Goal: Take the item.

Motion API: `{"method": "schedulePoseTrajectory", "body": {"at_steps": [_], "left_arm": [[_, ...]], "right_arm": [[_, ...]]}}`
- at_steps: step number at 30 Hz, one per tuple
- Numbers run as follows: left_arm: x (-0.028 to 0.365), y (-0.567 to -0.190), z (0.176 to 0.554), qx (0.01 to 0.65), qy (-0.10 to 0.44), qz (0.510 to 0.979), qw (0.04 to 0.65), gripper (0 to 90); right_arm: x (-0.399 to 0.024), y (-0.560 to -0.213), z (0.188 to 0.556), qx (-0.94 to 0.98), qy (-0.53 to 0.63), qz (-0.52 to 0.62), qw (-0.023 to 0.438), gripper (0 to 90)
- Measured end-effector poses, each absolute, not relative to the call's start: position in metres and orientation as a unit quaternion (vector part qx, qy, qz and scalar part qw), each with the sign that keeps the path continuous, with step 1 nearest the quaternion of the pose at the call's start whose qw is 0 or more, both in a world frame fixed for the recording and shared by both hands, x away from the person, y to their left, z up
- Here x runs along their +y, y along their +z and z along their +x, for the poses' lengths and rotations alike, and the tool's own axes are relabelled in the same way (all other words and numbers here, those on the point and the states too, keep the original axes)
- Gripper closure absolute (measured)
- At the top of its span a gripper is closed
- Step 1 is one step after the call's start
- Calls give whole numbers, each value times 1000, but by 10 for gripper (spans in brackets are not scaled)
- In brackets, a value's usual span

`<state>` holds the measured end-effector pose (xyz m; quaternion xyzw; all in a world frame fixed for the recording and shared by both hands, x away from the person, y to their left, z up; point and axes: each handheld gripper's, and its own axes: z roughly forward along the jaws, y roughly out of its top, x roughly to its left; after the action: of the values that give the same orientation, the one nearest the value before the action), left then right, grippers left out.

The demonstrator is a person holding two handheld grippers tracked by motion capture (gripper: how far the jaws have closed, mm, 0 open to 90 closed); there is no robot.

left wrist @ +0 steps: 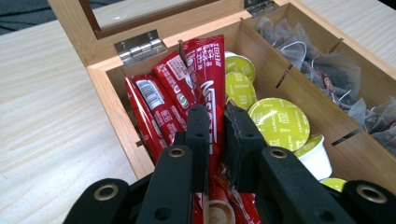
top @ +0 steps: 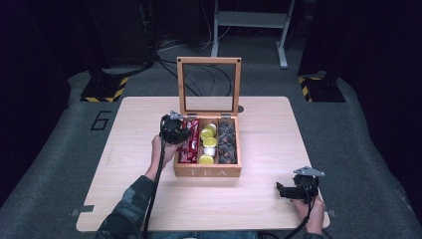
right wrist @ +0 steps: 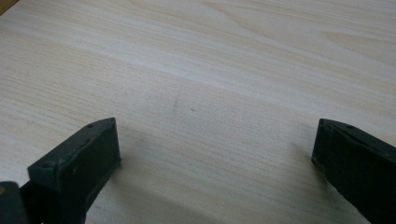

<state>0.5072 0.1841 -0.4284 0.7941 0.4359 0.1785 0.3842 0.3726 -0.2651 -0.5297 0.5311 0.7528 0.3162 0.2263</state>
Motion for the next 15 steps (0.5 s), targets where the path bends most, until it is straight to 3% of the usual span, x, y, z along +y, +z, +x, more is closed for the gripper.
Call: {"method": "schedulePoseTrajectory", "body": {"at_steps": [15], "left_arm": [[189, -409, 497, 416, 210, 796, 385, 798]], "right_arm": [[-265, -530, 373, 753, 317, 531, 227, 4]]}}
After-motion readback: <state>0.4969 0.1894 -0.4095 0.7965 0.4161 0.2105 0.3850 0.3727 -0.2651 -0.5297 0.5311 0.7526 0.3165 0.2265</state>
